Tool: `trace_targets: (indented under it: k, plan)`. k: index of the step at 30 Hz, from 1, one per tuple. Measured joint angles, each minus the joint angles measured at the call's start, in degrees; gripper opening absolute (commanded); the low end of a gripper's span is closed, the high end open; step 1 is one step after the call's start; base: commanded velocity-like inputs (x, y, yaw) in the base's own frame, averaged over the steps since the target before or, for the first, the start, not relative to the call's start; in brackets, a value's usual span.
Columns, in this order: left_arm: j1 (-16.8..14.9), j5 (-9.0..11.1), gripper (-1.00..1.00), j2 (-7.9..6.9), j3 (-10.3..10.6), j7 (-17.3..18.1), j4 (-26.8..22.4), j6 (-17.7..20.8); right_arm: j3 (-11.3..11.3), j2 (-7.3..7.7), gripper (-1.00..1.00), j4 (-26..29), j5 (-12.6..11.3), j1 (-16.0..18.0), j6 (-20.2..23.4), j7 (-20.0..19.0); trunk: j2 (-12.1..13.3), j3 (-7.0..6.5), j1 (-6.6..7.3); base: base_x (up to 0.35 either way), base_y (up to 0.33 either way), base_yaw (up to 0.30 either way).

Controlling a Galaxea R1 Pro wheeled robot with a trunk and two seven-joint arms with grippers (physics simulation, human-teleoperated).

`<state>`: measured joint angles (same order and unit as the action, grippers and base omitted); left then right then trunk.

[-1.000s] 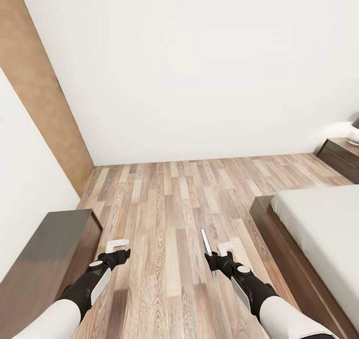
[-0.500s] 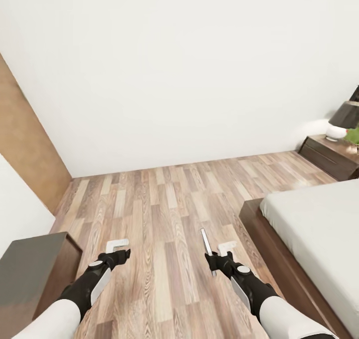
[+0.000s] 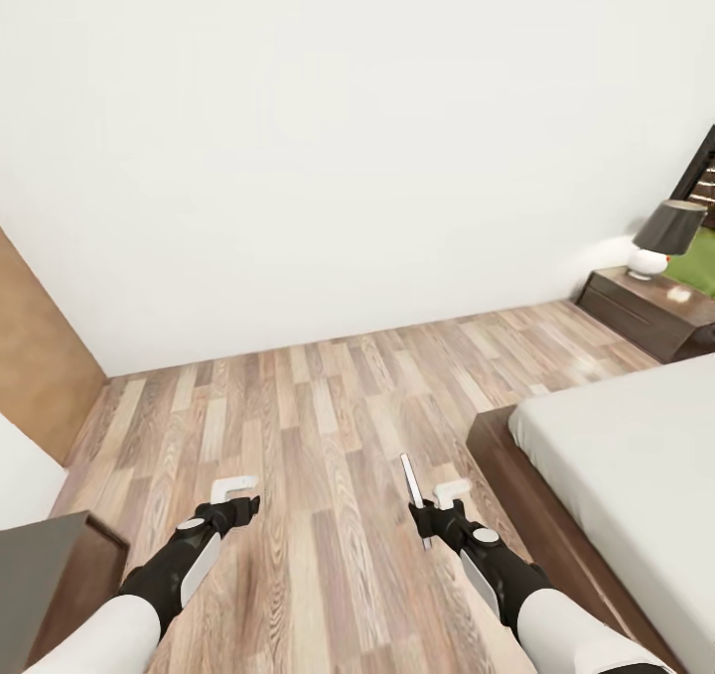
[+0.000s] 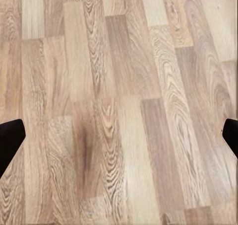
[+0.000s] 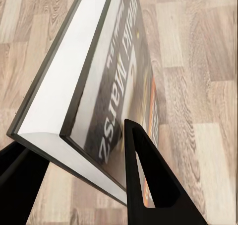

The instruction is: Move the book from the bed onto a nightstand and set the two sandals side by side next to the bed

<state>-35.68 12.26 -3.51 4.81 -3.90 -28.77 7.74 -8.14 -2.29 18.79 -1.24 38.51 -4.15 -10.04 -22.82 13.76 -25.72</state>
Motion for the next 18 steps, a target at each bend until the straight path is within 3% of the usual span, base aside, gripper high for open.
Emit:
trace_targets:
  k: [9,18]
  plan:
    - [0.0,0.0,1.00,0.00,0.0,0.0,0.0,0.1,0.0,0.00,-1.00,0.0,0.0,0.0,0.0,0.0,0.0,0.00,0.00,0.338,0.013,-0.277]
    - [0.0,0.0,1.00,0.00,0.0,0.0,0.0,0.1,-0.1,0.01,-1.00,0.0,0.0,0.0,0.1,0.0,0.0,0.00,0.00,0.328,0.143,-0.284]
